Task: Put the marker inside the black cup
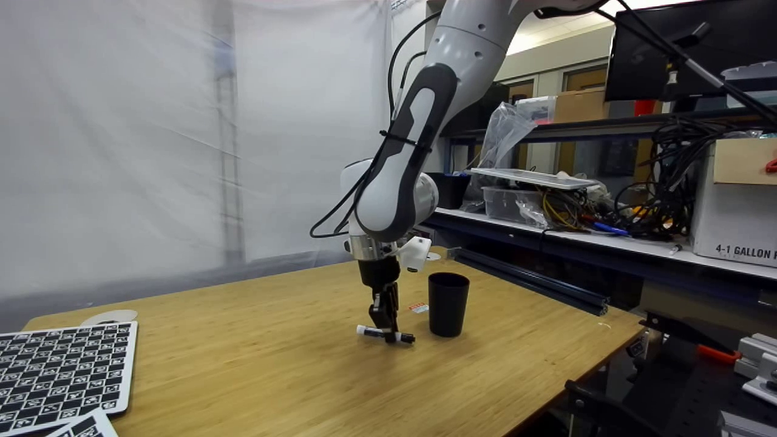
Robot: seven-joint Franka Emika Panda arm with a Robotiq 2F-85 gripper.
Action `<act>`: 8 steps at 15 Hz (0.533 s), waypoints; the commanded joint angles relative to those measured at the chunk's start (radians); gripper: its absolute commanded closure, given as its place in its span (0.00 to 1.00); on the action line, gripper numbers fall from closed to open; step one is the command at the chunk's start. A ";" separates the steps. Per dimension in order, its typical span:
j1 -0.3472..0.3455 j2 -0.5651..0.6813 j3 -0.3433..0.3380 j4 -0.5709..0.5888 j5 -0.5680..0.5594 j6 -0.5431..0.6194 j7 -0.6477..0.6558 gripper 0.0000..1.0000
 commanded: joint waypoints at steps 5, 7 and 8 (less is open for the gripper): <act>0.021 -0.009 -0.031 0.051 -0.013 -0.169 0.029 0.95; 0.006 -0.029 -0.012 0.054 -0.004 -0.213 0.009 0.95; 0.004 -0.041 -0.006 0.059 0.000 -0.230 0.008 0.95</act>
